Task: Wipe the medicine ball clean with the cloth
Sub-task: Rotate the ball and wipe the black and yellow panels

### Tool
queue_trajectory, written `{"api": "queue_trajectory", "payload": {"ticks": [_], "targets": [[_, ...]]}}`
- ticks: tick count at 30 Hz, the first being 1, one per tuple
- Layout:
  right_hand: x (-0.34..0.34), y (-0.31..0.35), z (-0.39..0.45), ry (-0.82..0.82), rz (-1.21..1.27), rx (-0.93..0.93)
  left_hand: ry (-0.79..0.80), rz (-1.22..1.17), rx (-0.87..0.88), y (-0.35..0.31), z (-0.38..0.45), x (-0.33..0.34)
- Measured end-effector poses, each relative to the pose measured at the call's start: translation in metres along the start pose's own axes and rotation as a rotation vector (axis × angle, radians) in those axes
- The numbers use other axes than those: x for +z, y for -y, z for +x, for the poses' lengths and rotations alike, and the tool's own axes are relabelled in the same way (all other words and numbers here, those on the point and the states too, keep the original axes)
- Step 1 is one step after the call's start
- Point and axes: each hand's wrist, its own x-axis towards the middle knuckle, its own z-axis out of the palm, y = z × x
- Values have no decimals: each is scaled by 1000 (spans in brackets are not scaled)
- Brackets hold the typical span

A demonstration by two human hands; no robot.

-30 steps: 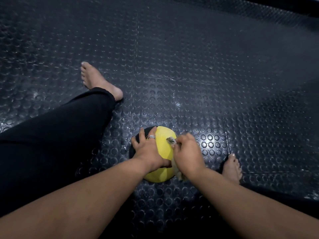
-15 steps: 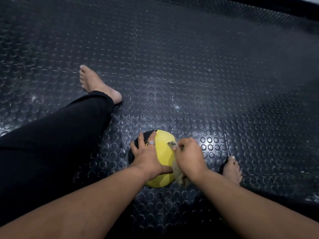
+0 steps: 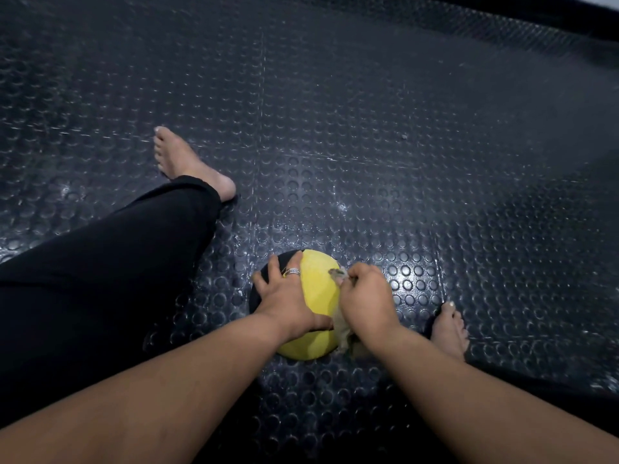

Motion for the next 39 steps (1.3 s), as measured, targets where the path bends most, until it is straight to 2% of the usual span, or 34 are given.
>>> {"api": "queue_trajectory", "payload": {"ticks": [3,8,11,21,23,27,29,31,35,39], "targets": [[3,3,6,-15,18,79,-4,-19,-11,0,1,2],[-1,4,-21,47,-81,-185,-22,-33,-27,-1,3,5],[-4,1,-9,31,-79,-236,-15,-24,-21,-1,3,3],[-3,14,33,77,18,90,-13,-58,-44,-5,4,0],[-3,15,29,73,-39,6,-12,-60,-47,-4,2,0],[-3,15,2,87,-165,-305,-19,-94,-46,-2,1,0],[-4,14,-4,91,-175,-380,-20,-99,-51,-3,0,0],[-4,14,5,69,-174,-345,-9,-83,-46,-4,-1,1],[-3,12,34,67,-172,-159,-12,-42,-51,-6,-5,6],[-7,6,8,59,-165,-252,-8,-29,-48,-8,-4,9]]}}
